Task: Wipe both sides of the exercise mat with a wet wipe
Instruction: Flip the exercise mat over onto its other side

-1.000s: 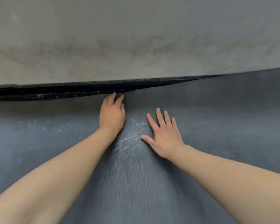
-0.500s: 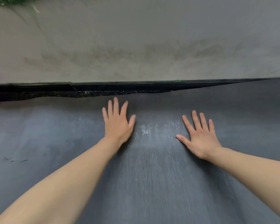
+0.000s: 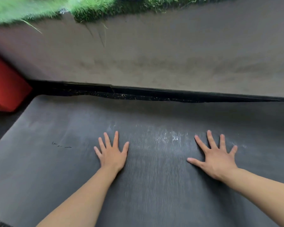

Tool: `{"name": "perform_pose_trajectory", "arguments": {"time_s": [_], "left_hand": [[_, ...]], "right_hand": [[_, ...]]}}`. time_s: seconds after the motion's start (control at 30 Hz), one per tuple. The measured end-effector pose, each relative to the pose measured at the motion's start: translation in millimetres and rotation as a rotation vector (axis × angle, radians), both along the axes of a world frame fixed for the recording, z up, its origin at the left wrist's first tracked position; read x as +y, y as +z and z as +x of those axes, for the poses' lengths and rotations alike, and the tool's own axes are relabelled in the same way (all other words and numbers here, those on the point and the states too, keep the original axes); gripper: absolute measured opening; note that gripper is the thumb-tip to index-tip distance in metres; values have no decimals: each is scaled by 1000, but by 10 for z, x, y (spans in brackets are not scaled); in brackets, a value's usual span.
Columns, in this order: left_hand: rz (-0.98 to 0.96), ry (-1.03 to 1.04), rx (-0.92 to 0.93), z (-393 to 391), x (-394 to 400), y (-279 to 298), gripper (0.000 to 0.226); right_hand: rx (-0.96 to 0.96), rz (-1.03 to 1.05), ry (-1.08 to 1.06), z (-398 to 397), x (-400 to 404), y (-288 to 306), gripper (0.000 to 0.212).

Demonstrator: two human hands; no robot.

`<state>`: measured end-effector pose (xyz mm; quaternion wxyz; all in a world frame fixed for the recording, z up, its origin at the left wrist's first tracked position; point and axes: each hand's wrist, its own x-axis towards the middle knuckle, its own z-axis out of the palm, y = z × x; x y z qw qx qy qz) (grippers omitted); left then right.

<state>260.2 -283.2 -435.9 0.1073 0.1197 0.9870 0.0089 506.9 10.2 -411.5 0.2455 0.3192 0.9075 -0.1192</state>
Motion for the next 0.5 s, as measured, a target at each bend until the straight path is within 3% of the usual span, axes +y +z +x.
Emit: {"name": "perform_pose_trajectory", "arguments": {"time_s": [0.2, 0.3, 0.5], "left_hand": [[-40, -61, -187, 54, -203, 251, 90], [15, -132, -116, 200, -168, 383, 86], [-14, -294, -206, 1107, 169, 390, 82]], "right_hand": [[52, -131, -42, 71, 101, 282, 103], [119, -69, -46, 288, -2, 345, 97], [71, -119, 112, 369, -319, 352, 99]]}}
